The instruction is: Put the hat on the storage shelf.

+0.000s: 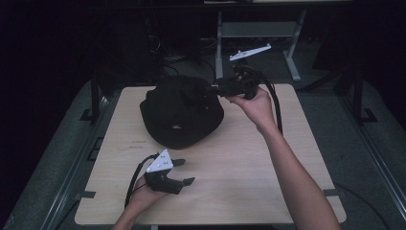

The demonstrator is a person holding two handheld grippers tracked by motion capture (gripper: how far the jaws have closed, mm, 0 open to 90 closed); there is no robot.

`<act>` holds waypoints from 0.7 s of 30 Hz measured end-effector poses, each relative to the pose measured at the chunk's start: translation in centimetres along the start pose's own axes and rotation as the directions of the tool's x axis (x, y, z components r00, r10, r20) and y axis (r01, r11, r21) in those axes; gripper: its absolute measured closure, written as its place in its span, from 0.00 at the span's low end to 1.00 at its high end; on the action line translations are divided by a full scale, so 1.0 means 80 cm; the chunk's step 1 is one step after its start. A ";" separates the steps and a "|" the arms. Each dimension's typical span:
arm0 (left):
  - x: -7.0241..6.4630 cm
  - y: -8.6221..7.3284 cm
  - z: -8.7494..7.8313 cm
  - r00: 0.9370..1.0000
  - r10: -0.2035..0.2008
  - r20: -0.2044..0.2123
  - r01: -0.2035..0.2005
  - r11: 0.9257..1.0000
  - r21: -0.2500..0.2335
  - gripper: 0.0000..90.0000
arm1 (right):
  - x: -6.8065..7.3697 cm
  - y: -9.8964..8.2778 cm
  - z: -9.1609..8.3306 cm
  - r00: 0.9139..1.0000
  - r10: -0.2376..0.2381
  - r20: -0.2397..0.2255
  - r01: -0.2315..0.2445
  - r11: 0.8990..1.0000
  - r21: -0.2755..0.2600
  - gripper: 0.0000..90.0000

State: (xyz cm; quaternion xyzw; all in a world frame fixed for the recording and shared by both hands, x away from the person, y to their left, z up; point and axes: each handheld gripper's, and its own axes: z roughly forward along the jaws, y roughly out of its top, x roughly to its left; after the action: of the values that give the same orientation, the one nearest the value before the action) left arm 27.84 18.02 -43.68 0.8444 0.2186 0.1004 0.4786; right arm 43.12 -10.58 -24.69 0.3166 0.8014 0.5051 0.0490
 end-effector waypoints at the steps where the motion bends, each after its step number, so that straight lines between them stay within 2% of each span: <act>1: 0.000 0.000 0.000 1.000 0.002 0.000 -0.002 1.000 0.003 0.29 | -0.001 -0.003 -0.003 1.000 0.000 -0.002 0.000 1.000 -0.001 0.35; 5: 0.002 0.000 -0.001 1.000 0.005 -0.004 -0.005 1.000 0.006 0.29 | -0.003 -0.007 -0.007 1.000 -0.005 0.005 0.005 1.000 0.001 0.35; 8: 0.001 0.000 -0.002 1.000 -0.007 0.000 0.007 1.000 -0.011 0.29 | -0.006 -0.013 -0.012 1.000 -0.017 0.023 0.017 1.000 -0.002 0.35; 21: 0.002 -0.001 -0.001 1.000 -0.002 0.001 0.002 1.000 -0.001 0.28 | -0.027 -0.040 -0.034 0.998 0.044 0.039 -0.044 0.999 -0.009 0.35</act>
State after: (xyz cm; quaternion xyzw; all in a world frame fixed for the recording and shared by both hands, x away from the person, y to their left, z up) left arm 27.90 18.19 -43.67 0.8441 0.2194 0.0996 0.4791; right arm 42.30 -14.83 -26.56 0.3436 0.7910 0.5031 0.0549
